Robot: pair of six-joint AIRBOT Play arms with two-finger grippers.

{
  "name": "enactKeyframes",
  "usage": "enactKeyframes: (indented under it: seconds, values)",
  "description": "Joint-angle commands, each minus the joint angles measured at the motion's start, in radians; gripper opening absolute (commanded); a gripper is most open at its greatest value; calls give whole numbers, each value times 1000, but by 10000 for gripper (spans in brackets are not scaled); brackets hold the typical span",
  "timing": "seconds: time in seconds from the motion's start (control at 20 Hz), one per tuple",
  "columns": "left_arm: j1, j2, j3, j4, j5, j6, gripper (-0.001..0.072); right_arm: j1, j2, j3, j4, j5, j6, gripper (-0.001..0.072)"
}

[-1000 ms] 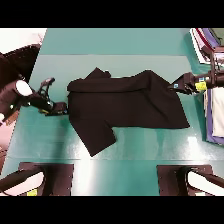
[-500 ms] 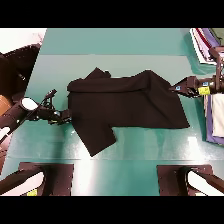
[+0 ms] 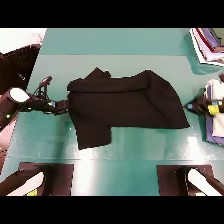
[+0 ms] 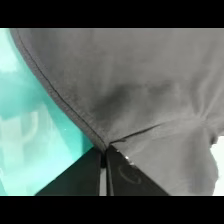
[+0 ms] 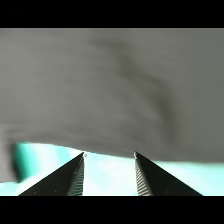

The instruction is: Fold the shirts.

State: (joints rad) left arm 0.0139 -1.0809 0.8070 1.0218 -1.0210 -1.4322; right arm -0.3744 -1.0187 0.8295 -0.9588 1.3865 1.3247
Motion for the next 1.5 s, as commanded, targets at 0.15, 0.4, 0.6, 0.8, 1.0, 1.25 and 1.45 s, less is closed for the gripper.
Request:
enactKeyframes:
  seconds: [0.15,0.4,0.6,0.8,1.0,1.25,1.45]
  values:
    - [0,19,34,15,-5,0,27,-319,11,-298,-104,-63,17,393]
    - [0,19,34,11,-16,0,27,-319,-75,-350,104,-193,-55,392]
    - [0,19,34,11,-16,0,27,-318,-122,-349,208,-258,-93,383]
    - [0,19,34,10,-7,0,27,-237,-161,-349,207,-296,-100,281]
    - [0,35,43,18,-17,-9,25,-108,-109,-332,204,-365,-103,19]
    - [0,183,260,92,-96,-35,26,-14,111,-51,205,-259,-103,18]
    - [0,249,655,95,-191,-34,26,19,252,322,203,-234,-85,18]
